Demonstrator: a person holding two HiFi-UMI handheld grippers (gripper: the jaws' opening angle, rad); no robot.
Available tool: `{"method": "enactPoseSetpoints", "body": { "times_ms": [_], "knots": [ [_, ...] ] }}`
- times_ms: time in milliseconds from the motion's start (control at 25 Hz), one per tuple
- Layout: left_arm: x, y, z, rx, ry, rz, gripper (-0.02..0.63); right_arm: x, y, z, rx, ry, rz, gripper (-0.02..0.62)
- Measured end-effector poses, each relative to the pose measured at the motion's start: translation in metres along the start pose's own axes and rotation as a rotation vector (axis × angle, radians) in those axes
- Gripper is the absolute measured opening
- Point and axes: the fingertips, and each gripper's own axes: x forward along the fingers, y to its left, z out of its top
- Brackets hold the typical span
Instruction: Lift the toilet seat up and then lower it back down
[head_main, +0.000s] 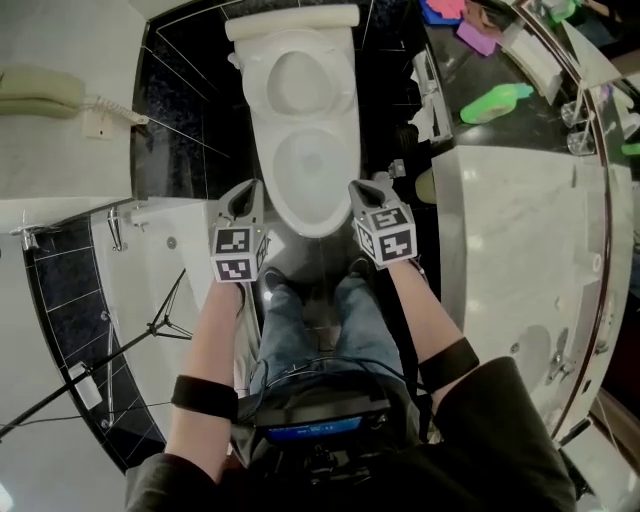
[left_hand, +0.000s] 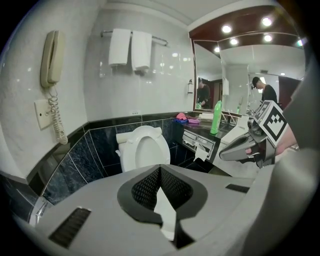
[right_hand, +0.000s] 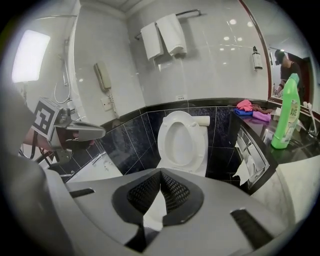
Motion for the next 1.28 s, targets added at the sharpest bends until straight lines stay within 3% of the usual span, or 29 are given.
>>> {"method": "enactPoseSetpoints", "body": {
  "times_ms": [720, 1280],
  "knots": [
    [-0.063, -0.016, 0.035, -0.040, -0.055, -0.024, 0.008, -0.068, 0.033, 0.040, -0.037, -0.046, -0.020, 0.009],
    [-0.092, -0.012, 0.045, -0.054, -0.073, -0.020, 0.008, -0.087, 0.048, 0.043, -0.031, -0.057, -0.041, 0.009]
  ]
}}
